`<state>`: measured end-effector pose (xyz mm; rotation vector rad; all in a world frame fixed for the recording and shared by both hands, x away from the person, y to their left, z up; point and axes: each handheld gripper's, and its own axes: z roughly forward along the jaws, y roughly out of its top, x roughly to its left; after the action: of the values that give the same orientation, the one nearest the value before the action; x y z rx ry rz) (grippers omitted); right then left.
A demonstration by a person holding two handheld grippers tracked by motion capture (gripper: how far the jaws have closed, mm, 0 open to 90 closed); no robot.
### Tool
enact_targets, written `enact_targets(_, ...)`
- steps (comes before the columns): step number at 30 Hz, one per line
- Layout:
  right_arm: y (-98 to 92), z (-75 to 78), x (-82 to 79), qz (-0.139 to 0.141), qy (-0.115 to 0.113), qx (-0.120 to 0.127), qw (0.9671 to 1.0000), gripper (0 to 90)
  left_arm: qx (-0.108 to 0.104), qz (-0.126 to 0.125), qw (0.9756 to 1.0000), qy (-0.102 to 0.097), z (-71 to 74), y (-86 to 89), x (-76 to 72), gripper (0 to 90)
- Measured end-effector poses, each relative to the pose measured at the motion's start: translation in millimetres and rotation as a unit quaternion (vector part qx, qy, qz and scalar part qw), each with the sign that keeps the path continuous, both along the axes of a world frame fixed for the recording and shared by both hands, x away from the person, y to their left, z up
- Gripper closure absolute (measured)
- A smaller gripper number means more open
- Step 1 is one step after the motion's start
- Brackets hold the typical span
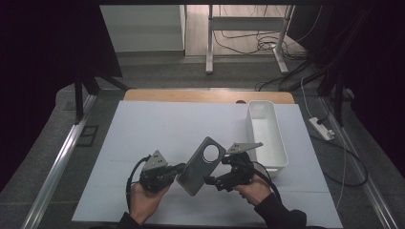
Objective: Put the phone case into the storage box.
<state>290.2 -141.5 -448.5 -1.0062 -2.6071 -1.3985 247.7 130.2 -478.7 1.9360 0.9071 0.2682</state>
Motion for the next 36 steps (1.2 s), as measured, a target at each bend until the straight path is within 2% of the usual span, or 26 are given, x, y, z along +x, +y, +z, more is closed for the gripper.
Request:
enact_targets(14,19.9,-0.6,8.1,0.006,0.011,-0.007,0.9999,0.9,0.001,-0.005,1.0000,-0.005,1.5,-2.0,-1.6,89.4)
enact_targets(20,23.1,-2.9,12.0,0.003,0.039,-0.001,0.9992,1.2,0.004,-0.006,0.9999,-0.009,2.4,-2.3,-2.3,89.4)
enact_targets(24,23.0,-3.5,12.4,-0.007,0.032,-0.010,0.9994,13.7,0.004,-0.006,0.9999,-0.011,3.1,-1.9,-2.7,89.4)
enact_targets(27,20.7,-2.4,13.5,0.000,0.038,0.001,0.9993,33.0,0.005,-0.006,0.9999,-0.013,3.5,-1.9,-3.3,89.4)
enact_targets(28,20.7,-2.4,13.5,0.000,0.038,0.001,0.9993,33.0,0.005,-0.006,0.9999,-0.013,3.5,-1.9,-3.3,89.3)
enact_targets(30,19.4,-1.4,13.7,0.003,0.040,0.012,0.9991,44.2,0.004,-0.006,0.9999,-0.014,3.7,-1.9,-3.5,89.3)
enact_targets(36,15.6,-1.7,16.7,0.015,0.062,0.044,0.9970,62.6,0.006,-0.010,0.9997,-0.020,4.3,-2.1,-4.6,89.3)
